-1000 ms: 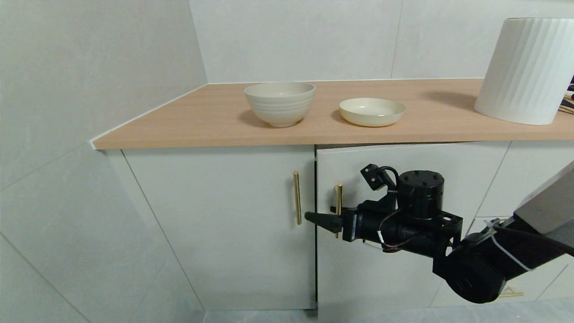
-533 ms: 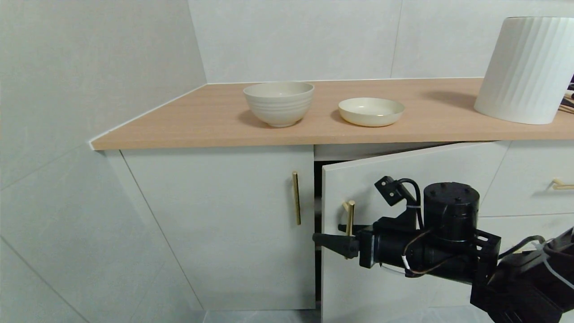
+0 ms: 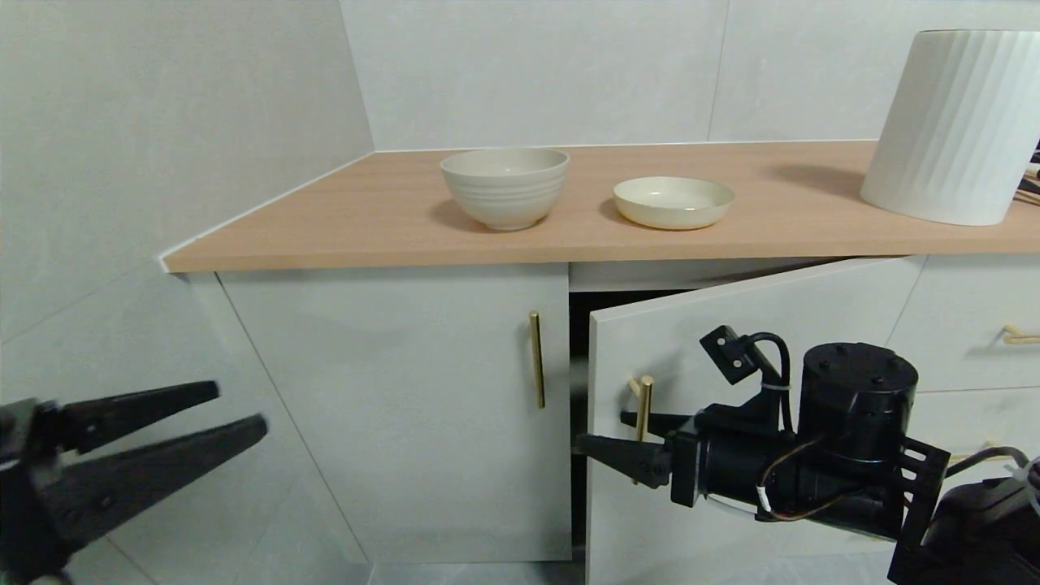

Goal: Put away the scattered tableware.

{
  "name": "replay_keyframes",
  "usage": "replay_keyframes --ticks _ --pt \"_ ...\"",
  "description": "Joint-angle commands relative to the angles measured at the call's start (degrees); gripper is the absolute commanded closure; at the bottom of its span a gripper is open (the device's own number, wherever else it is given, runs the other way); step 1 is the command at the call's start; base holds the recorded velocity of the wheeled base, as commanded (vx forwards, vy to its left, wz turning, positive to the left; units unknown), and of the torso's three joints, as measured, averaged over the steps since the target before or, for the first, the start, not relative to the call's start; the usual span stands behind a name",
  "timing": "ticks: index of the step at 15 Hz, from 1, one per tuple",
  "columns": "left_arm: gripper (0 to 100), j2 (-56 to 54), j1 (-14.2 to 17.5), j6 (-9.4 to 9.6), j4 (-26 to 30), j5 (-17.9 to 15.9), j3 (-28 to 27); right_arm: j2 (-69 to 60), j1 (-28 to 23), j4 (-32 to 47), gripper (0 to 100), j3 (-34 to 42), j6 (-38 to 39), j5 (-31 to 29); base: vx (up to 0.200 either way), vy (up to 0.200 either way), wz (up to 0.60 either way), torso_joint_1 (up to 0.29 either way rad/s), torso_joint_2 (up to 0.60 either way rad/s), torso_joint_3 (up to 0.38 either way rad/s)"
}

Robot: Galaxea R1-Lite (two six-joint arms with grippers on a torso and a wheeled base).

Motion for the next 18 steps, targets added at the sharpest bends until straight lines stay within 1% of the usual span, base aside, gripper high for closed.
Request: replay_keyframes --ticks 1,2,3,4,5,7,8,9,10,11,12,13,15,16,17,18 --pt "0 21.1 -9.1 -4.61 -9.5 2.8 -3.8 -0.4 0.0 0.0 0 0.2 0.0 0.1 0.000 0.000 0.00 0.000 0.00 0.000" --pt "0 23.5 -10.2 -5.31 -11.4 2.8 -3.5 -0.3 0.0 0.0 0 0.3 0.0 0.1 0.000 0.000 0.00 0.000 0.00 0.000" --pt "0 23.5 -10.2 -5.31 -11.4 2.8 -3.5 -0.3 0.0 0.0 0 0.3 0.0 0.1 0.000 0.000 0.00 0.000 0.00 0.000" --pt "0 28.5 -13.2 -7.33 -16.1 2.8 -1.1 -0.1 0.0 0.0 0 0.6 0.1 0.1 0.000 0.000 0.00 0.000 0.00 0.000" --pt "0 31.3 -14.3 -7.86 -18.7 2.7 0.4 -0.1 0.0 0.0 0 0.7 0.4 0.1 0.000 0.000 0.00 0.000 0.00 0.000" --pt "0 37.7 -16.8 -8.92 -24.1 2.9 1.5 -0.1 0.0 0.0 0 0.8 0.5 0.5 0.000 0.000 0.00 0.000 0.00 0.000" --pt "0 40.0 -18.2 -10.32 -26.9 3.0 1.9 -0.2 0.0 0.0 0 0.9 0.5 0.5 0.000 0.000 0.00 0.000 0.00 0.000" --pt "0 40.8 -19.0 -11.29 -28.3 3.1 2.0 -0.3 0.0 0.0 0 1.0 0.5 0.5 0.000 0.000 0.00 0.000 0.00 0.000" --pt "0 41.4 -19.9 -12.70 -29.9 3.1 2.1 -0.3 0.0 0.0 0 1.1 0.5 0.5 0.000 0.000 0.00 0.000 0.00 0.000" --pt "0 41.3 -20.7 -13.57 -30.4 3.1 2.1 -0.3 0.0 0.0 0 1.1 0.5 0.5 0.000 0.000 0.00 0.000 0.00 0.000" --pt "0 41.3 -20.9 -13.57 -30.4 3.0 2.1 -0.2 0.0 0.0 0 1.1 0.5 0.5 0.000 0.000 0.00 0.000 0.00 0.000" --pt "100 41.4 -21.8 -13.57 -30.4 3.0 2.1 -0.1 0.0 0.0 0 1.1 0.5 0.5 0.000 0.000 0.00 0.000 0.00 0.000" --pt "100 42.5 -21.9 -13.31 -31.1 2.9 1.2 -0.1 0.0 0.0 0 1.1 0.5 0.5 0.000 0.000 0.00 0.000 0.00 0.000" --pt "100 44.3 -22.0 -13.22 -32.8 2.7 -1.2 -0.2 0.0 0.0 0 1.0 0.5 0.6 0.000 0.000 0.00 0.000 0.00 0.000" --pt "100 47.6 -22.1 -13.14 -35.0 2.9 -6.1 0.0 0.0 0.0 0 1.0 0.5 0.6 0.000 0.000 0.00 0.000 0.00 0.000" --pt "100 49.1 -22.1 -13.14 -35.4 2.8 -8.5 0.2 0.0 0.0 0 1.1 0.5 0.6 0.000 0.000 0.00 0.000 0.00 0.000"
